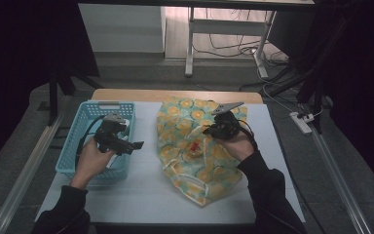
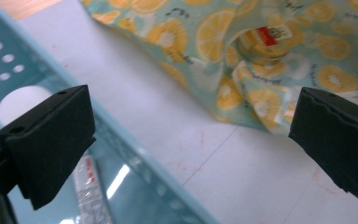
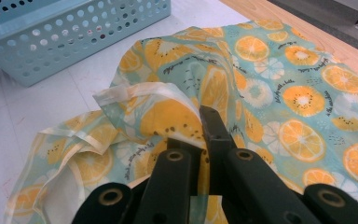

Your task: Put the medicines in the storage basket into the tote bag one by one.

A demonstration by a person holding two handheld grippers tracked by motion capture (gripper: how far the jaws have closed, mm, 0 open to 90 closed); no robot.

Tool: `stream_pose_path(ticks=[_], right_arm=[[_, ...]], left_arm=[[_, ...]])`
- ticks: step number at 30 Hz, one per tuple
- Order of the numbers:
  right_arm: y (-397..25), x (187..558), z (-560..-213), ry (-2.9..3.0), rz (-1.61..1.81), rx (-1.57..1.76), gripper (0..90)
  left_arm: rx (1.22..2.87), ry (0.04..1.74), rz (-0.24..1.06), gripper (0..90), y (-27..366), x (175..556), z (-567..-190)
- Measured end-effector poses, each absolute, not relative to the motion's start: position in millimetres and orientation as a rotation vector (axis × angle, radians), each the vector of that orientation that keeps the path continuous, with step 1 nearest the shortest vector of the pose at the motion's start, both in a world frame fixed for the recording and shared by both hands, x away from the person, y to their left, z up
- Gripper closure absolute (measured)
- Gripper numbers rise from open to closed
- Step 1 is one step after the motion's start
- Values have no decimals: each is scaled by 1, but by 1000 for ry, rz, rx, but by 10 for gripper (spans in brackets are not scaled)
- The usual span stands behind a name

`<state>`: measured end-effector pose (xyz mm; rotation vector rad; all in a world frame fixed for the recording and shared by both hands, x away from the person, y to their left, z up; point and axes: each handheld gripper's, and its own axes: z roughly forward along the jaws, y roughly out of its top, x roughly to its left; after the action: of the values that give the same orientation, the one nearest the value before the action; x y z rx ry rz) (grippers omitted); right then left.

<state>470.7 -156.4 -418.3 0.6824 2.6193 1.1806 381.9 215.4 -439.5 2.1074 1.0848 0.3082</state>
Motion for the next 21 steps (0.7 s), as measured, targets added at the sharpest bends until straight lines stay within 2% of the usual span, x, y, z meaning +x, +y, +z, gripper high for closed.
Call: stream_pose_path(ticks=[9, 14, 21], right_arm=[[-158, 471, -419, 2618, 1182, 689, 890], [-158, 471, -420, 2619, 1183, 691, 890], [-158, 471, -420, 2619, 1183, 693, 890]], left_arm=[[2113, 1230, 408, 0, 240, 384, -455], [2102, 1317, 390, 0, 257, 391, -470], [2185, 1359, 362, 0, 269, 401, -489]])
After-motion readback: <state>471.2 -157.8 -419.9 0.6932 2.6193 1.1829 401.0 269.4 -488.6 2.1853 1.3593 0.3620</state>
